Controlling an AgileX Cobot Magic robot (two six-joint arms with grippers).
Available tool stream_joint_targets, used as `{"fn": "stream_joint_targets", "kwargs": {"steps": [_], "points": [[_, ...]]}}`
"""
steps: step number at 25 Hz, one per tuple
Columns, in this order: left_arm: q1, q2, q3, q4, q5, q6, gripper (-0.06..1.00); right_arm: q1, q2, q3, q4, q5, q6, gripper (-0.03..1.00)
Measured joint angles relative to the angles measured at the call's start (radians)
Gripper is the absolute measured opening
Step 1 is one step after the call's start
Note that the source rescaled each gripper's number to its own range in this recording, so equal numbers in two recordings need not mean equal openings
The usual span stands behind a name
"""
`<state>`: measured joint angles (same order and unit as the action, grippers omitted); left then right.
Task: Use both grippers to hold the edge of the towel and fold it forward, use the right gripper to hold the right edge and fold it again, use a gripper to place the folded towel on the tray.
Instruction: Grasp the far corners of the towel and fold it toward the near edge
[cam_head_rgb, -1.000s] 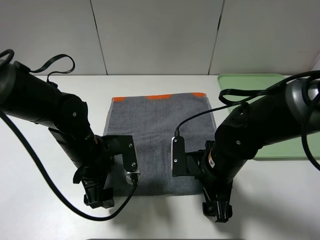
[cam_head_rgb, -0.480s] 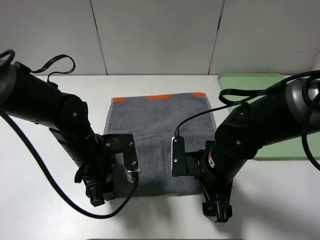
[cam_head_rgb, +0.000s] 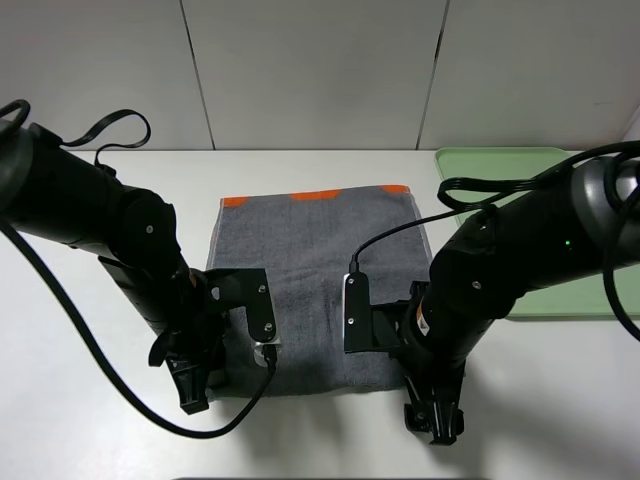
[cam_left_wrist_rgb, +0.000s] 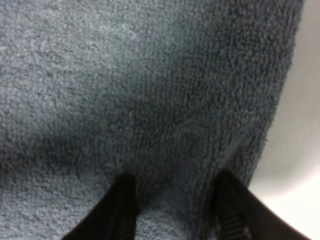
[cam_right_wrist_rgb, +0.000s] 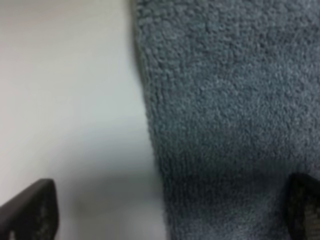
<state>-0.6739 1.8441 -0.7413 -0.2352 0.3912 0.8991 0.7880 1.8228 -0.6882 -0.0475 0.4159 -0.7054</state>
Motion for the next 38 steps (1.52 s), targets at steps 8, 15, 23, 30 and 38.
{"fn": "stream_joint_targets", "kwargs": {"steps": [8,15,23,30,38], "points": [[0.0,0.001,0.0,0.0,0.003,0.0,0.18,0.0,0.003,0.0,-0.004,-0.035,0.0,0.31],[0.0,0.001,0.0,0.0,0.003,0.0,0.01,0.0,0.003,0.0,-0.004,-0.042,0.0,0.0],[0.0,0.001,0.0,0.001,0.003,0.002,0.0,0.0,0.003,0.0,-0.005,-0.042,0.0,0.0],[0.0,0.001,0.0,0.002,0.003,0.003,0.0,0.0,0.003,0.0,-0.005,-0.041,0.0,0.0],[0.0,-0.021,0.0,0.015,0.048,0.004,0.0,0.0,-0.052,-0.001,0.008,0.038,0.004,0.0]]}}
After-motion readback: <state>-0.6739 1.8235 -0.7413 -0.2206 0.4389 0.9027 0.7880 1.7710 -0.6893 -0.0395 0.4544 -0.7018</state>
